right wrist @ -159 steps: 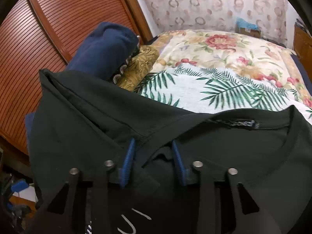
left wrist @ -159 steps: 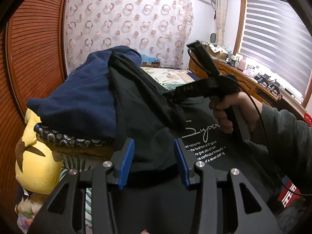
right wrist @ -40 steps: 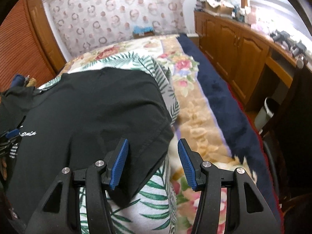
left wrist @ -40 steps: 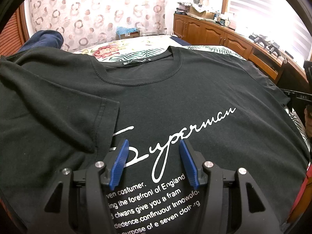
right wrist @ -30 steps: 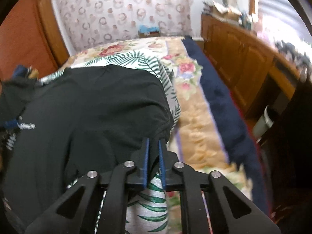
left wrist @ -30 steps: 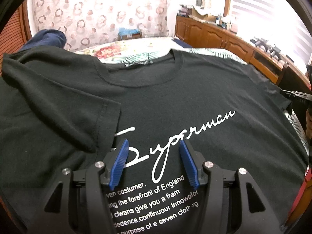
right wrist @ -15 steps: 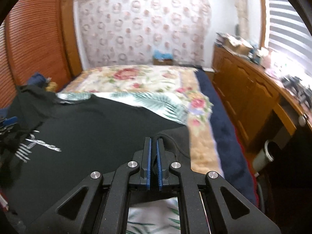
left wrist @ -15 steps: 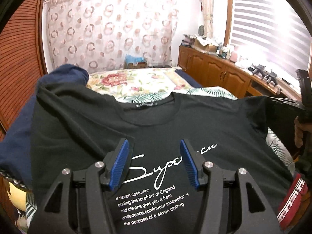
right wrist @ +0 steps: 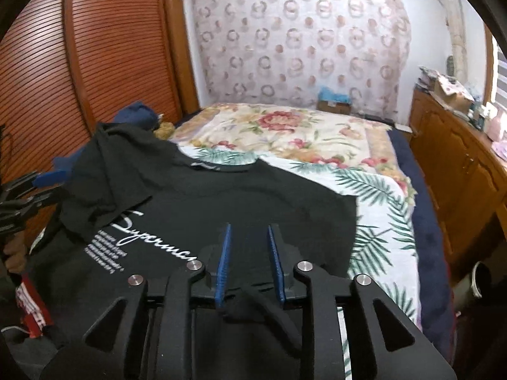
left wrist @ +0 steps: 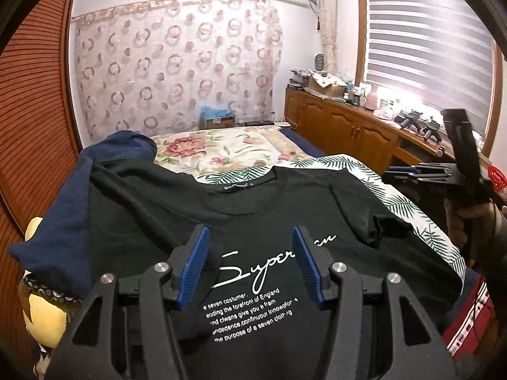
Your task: Fold small clothes
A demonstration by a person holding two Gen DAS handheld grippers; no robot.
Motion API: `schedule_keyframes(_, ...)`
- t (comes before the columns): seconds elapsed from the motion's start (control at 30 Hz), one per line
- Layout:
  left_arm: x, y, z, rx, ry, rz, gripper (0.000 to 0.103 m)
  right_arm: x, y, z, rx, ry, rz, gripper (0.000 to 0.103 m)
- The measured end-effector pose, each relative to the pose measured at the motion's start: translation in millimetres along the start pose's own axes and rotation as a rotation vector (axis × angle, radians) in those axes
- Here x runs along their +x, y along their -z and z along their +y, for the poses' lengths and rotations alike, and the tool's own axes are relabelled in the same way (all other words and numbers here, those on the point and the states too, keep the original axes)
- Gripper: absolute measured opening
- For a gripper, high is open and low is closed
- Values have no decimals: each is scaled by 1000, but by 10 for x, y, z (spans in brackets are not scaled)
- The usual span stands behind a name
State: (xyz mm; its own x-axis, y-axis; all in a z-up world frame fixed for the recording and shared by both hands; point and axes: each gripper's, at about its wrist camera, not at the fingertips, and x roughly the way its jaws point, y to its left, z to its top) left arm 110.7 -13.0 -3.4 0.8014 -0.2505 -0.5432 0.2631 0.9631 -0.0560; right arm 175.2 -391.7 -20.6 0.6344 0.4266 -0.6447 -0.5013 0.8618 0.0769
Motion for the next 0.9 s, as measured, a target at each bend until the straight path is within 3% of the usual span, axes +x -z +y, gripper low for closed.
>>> schedule_keyframes(0.23, 11, 89, -48, -4, 23, 14, 54, 211, 159, -380, 48, 100, 92, 31)
schedule_keyframes(0.47, 90, 162, -105, -5, 43, 37, 54, 619, 343, -531, 72, 132, 191, 32)
schedule_keyframes(0.67, 105, 202, -156, -6, 48, 44, 54, 774, 341, -531, 44, 152, 225, 31)
schedule_keyframes(0.7, 106, 208, -148, -9, 50, 44, 54, 783, 326, -523, 37, 156, 226, 29)
schedule_keyframes(0.73, 106, 215, -147, -11, 51, 44, 54, 795, 309, -506, 27, 148, 228, 15)
schedule_keyframes(0.77, 106, 216, -147, -10, 49, 44, 54, 806, 297, -487, 18, 137, 231, 10)
schedule_keyframes(0.9, 123, 231, -120, -16, 44, 45, 54, 802, 164, -342, -31, 125, 205, 4)
